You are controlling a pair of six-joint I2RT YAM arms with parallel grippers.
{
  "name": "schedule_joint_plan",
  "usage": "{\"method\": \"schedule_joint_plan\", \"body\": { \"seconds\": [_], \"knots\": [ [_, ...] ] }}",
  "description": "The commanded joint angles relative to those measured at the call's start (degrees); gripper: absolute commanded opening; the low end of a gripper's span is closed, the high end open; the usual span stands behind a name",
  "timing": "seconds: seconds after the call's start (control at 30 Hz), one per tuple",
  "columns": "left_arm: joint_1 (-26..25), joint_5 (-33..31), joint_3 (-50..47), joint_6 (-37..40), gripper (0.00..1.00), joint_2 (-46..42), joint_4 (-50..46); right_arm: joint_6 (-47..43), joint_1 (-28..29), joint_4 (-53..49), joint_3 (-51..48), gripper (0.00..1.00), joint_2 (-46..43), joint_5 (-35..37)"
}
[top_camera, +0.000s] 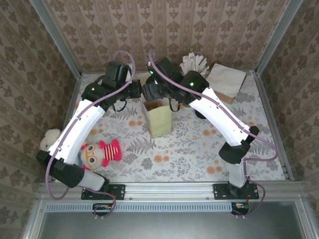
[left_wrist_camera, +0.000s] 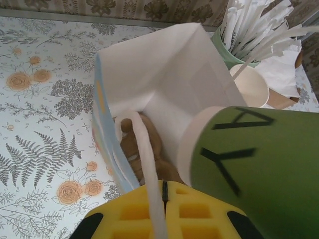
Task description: Pack the takeout coffee
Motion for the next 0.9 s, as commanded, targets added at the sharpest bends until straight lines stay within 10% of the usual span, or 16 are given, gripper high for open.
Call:
{"method": "schedule_joint_plan", "body": {
  "seconds": [0.0, 0.33, 0.87],
  "knots": [
    [0.0, 2.2, -0.5, -1.0, 0.00, -1.3, 1.4, 2.0, -0.2, -1.0, 1.7, 0.62, 2.3, -0.6],
    [-0.1, 3.2, -2.2, -2.1, 0.00, -2.0, 1.4, 4.4, -1.0, -1.4, 1.2, 0.62, 5.5, -6.6],
    [-5.2, 10.3, -1.6, -5.4, 0.00, -4.1, 5.2, -4.5, -7.4, -8.7, -7.4, 0.62, -3.0, 3.1]
  ]
}}
